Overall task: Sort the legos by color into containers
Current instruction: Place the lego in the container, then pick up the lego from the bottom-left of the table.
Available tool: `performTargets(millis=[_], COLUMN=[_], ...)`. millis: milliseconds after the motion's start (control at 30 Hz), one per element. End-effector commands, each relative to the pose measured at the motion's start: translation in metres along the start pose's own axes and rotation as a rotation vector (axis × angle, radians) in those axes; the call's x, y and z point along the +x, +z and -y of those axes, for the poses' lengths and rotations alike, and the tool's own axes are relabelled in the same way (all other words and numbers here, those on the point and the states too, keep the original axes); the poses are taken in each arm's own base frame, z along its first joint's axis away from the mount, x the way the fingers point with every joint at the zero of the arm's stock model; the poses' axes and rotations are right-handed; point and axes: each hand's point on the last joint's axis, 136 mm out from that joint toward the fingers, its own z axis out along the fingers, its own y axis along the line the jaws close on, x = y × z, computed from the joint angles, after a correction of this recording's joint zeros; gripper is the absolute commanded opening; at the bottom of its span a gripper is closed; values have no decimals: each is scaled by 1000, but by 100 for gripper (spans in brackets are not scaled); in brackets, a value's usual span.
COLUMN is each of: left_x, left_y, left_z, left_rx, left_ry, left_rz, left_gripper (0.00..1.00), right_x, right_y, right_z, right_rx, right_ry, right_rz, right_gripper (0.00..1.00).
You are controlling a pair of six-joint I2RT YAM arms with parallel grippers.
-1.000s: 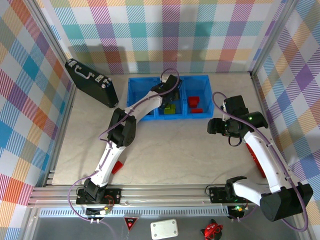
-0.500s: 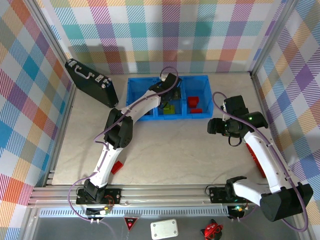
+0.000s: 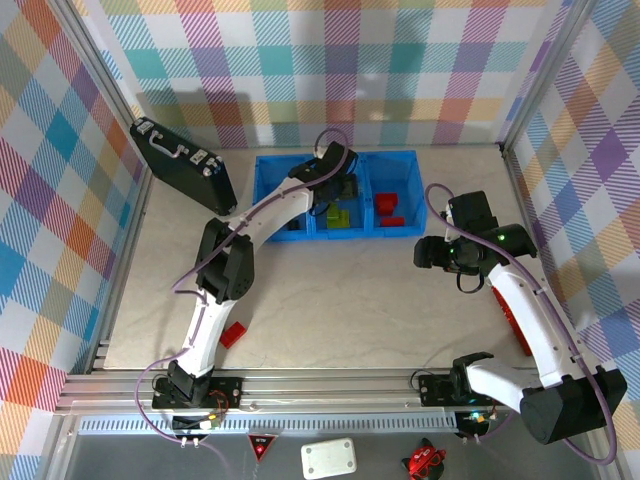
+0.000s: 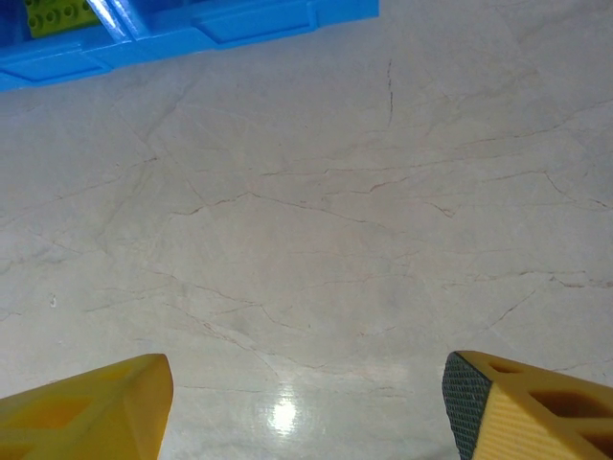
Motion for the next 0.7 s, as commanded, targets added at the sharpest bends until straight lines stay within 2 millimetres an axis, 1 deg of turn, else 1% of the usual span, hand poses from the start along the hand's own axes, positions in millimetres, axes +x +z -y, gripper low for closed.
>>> performTargets(millis=[0, 100, 233, 400, 633, 667], left_x=[9, 20, 38, 66, 115, 126], left_y=[-34, -49, -70, -89, -109, -110], left_z=[-5, -9, -29, -57, -94, -101], left_rx=[8, 22, -35, -89, -162, -174], left_ry=[8, 75, 114, 113, 73, 65], left_rz=[-47, -61, -72, -137, -272, -302], left_gripper=[68, 67, 67, 68, 68, 69], right_x=[2, 2, 2, 3, 6, 6], right_y=[4, 7, 11, 16, 23, 24], right_z=[-5, -7, -7, -9, -14, -14], right_rx=[-26, -30, -28, -27, -33, -33], right_ry=[6, 3, -3, -9, -20, -21], right_rz=[-13, -19, -29, -43, -65, -67], right_gripper=[76, 75, 76, 75, 75, 75])
